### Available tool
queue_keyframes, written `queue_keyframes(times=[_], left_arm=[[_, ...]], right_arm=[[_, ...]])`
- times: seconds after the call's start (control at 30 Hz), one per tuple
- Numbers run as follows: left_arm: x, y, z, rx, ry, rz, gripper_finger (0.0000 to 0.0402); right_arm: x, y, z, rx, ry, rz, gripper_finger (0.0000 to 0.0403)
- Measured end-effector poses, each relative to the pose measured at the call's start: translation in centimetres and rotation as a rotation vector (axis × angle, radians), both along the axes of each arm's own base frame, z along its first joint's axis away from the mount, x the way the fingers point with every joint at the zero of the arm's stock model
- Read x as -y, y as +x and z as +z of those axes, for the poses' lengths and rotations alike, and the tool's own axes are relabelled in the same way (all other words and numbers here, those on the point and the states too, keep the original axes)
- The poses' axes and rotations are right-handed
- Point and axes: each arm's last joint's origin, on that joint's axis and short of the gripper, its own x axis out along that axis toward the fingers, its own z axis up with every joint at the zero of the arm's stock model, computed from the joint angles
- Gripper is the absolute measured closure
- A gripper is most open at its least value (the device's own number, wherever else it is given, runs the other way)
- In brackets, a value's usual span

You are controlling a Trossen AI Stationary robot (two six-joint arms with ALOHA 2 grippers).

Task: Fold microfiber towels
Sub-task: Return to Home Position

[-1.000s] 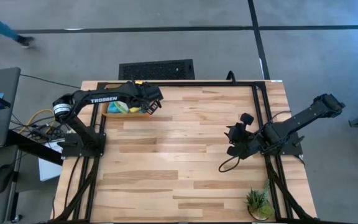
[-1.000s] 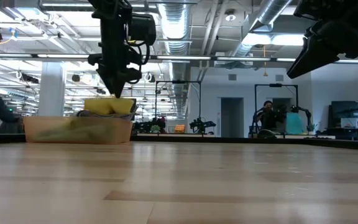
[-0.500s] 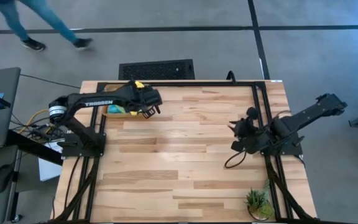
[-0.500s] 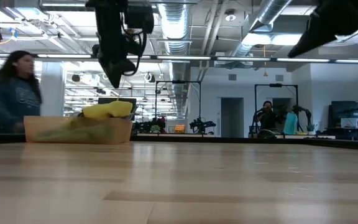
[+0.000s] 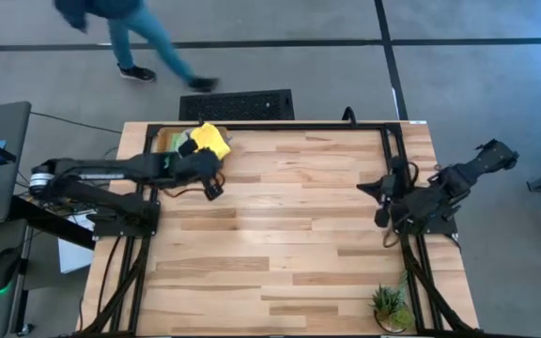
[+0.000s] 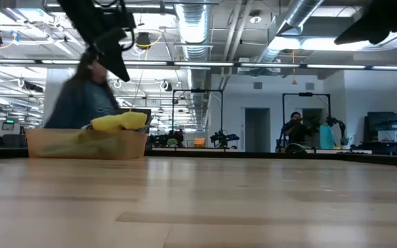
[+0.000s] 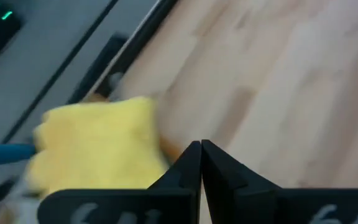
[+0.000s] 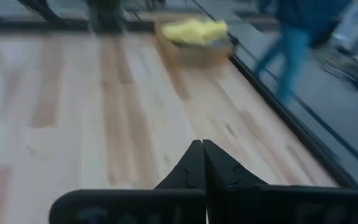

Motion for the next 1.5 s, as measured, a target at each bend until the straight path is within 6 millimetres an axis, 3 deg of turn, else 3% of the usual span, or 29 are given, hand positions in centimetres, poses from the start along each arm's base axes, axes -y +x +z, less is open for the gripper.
queue_keyframes(times=[0.27,0.5,0.77,1.07,1.5], left_arm=[[1.7,-2.2,-2.7,0.322,0.004,-0.274,0.0401],[1.9,-4.1,-5.3,0.526,0.014,-0.291,0.0401],[2.1,-5.6,-8.5,0.585,-0.012,-0.273,0.0401],[2.3,-7.3,-12.2,0.704,-0.025,-0.288,0.0401],[2.3,-7.6,-13.1,0.567,0.025,-0.282,0.0401]], right_arm=[[0.3,-1.7,-2.0,0.214,0.093,0.098,0.0391],[0.5,-2.4,-4.5,0.374,0.203,0.125,0.0393],[0.7,-2.6,-7.4,0.422,0.234,0.125,0.0393],[0.4,-2.3,-8.3,0.406,0.205,0.13,0.039],[0.8,-2.4,-8.8,0.372,0.126,0.026,0.0379]])
